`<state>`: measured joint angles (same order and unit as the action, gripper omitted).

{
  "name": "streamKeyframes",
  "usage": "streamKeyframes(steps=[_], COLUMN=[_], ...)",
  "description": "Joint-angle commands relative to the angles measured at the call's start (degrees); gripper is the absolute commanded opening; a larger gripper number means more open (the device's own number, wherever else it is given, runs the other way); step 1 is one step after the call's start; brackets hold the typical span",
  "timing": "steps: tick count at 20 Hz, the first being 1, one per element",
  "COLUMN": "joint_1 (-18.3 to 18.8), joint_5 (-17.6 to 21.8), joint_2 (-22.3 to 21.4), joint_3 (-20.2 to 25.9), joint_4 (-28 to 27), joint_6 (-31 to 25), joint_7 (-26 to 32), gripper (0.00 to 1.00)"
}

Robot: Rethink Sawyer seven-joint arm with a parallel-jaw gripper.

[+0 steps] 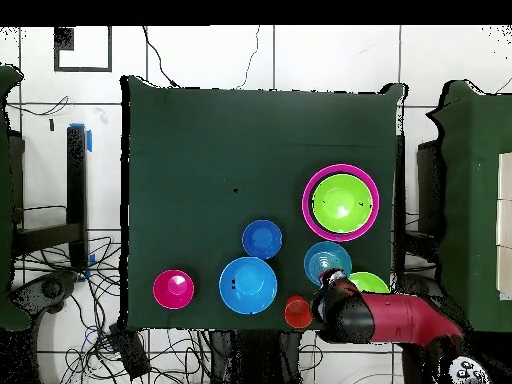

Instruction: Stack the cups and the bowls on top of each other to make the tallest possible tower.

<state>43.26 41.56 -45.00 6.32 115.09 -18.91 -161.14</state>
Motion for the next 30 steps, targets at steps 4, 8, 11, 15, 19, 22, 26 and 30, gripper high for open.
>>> streamKeyframes(steps=[4, 8, 11, 15, 19, 22, 26, 30], joint_1=[3.4, 5.0, 5.7, 6.5, 6.6, 6.8, 6.4, 6.8], joint_5=[5.6, 6.6, 7.1, 8.1, 8.8, 9.1, 9.9, 10.7], joint_2=[3.5, 4.7, 4.9, 5.0, 5.9, 7.4, 7.2, 7.7], joint_3=[13.0, 15.2, 16.1, 17.1, 17.5, 17.6, 15.8, 15.0], joint_4=[-4.8, -6.9, -7.7, -9.3, -11.1, -12.6, -13.3, -14.4], joint_6=[-6.6, -6.6, -6.1, -5.7, -6.3, -7.4, -7.0, -6.3], joint_7=[24.5, 27.7, 28.6, 30.1, 31.6, 33.0, 32.2, 32.5], gripper=[0.0, 0.0, 0.0, 0.0, 0.0, 0.0, 0.0, 0.0])
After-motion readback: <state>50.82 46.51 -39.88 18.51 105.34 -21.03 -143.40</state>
